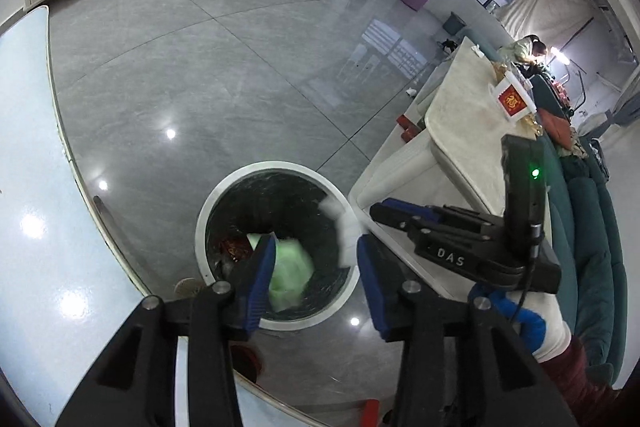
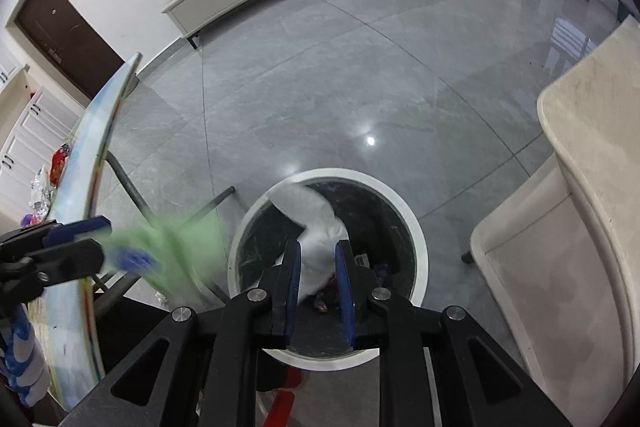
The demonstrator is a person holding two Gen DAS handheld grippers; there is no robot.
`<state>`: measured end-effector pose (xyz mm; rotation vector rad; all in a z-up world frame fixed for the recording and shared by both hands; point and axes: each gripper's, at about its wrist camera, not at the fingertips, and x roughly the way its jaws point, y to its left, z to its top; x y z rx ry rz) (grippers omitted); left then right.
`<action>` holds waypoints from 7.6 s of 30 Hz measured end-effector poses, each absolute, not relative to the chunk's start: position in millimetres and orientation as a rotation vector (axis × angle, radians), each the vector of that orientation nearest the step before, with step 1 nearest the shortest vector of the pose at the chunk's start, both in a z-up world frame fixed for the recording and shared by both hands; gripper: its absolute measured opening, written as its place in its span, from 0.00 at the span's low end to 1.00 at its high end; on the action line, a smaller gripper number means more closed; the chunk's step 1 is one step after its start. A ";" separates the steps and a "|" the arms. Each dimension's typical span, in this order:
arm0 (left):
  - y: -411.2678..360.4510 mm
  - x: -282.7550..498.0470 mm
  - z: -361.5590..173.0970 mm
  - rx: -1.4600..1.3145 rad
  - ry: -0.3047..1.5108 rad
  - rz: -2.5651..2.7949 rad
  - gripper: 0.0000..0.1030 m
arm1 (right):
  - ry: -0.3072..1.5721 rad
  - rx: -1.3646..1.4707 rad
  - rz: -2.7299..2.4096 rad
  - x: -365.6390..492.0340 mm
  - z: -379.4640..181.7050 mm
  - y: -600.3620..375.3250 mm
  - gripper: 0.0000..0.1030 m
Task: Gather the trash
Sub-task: 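Carry both bags over the trash bin and open both tools, then move both tools back over the table toward the remaining wrappers, then grasp the pink chip bag with the left tool while the right tool grasps the white printed bag, then carry both bags over the trash bin and open both tools, then move both tools back over the table toward the purple and red wrappers, then grasp the purple bag with the left tool while the right tool grasps the red wrapper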
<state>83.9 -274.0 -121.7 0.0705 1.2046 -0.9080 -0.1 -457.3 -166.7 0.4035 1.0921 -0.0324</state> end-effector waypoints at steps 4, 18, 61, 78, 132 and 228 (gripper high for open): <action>-268.3 80.3 -120.9 0.070 1.202 -0.896 0.39 | 1.102 0.418 -0.039 -2.3 -171.7 -459.5 0.19; -194.7 67.4 -84.8 0.046 1.076 -0.809 0.39 | 0.964 0.413 0.001 -2.7 -106.6 -430.5 0.29; 145.2 151.8 -119.7 -0.264 0.956 -0.210 0.46 | 1.085 0.196 0.683 164.5 -98.6 -87.2 0.49; 138.1 189.8 -131.1 -0.221 0.946 -0.204 0.42 | 1.120 0.360 0.714 199.9 -125.8 -69.0 0.49; -101.0 89.7 -20.0 -0.106 0.840 -0.681 0.23 | 0.758 0.523 0.341 -1.1 -35.5 -361.7 0.03; 211.9 158.3 -108.1 -0.380 0.844 -0.106 0.50 | 0.922 0.152 0.473 173.1 -58.4 -101.2 0.94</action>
